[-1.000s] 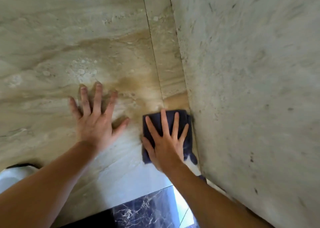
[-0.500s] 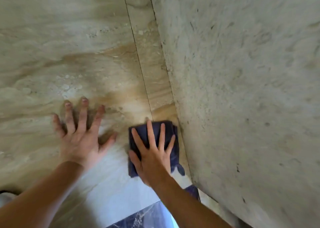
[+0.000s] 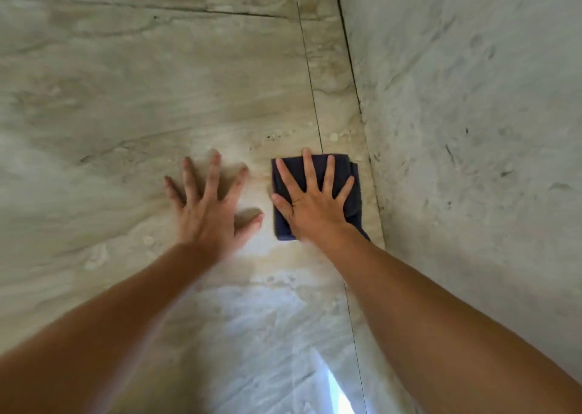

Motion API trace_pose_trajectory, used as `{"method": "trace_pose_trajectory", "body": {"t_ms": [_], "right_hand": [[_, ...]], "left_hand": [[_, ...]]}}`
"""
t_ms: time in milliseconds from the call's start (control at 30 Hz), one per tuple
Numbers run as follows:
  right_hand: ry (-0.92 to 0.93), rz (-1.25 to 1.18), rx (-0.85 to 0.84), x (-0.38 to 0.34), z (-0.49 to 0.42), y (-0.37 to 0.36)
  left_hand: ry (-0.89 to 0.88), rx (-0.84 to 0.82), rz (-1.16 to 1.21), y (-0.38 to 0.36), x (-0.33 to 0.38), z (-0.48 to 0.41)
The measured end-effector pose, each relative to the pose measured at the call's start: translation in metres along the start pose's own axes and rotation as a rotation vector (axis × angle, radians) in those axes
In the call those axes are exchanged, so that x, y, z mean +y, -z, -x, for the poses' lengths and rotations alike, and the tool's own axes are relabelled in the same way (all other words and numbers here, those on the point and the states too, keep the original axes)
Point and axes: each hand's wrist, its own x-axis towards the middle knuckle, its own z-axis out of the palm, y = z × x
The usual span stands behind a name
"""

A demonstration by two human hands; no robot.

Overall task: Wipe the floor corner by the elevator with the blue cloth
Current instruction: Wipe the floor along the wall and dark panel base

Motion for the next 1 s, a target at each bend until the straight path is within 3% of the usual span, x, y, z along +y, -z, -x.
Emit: {"method": "trace_pose_trajectory", "body": {"t_ms": [500,667,767,900,1000], "right_hand": [[-0.042,-0.023,-0.003,-0.013,-0.226,0.115],[-0.116,-0.037,-0.021,-0.012,-0.296,0.154],[-0.113,-0.043,-0.120,-0.012,-0.319,0.173],[-0.025,0.010,-0.216,-0.004,-0.327,0.186],[0.060,0.094,-0.179,0.004,-0.345,0.193]], "left_hand": [[0.092,0.048,-0.006,0.048,-0.043,-0.233],[0.115,-0.052,0.006,0.055,-0.040,-0.238],[0.149,-0.139,0.000,0.062,-0.042,-0.244],[0.159,-0.186,0.057,0.066,-0.042,-0.245],[0.158,-0.214,0.045,0.065,-0.042,-0.245]]}}
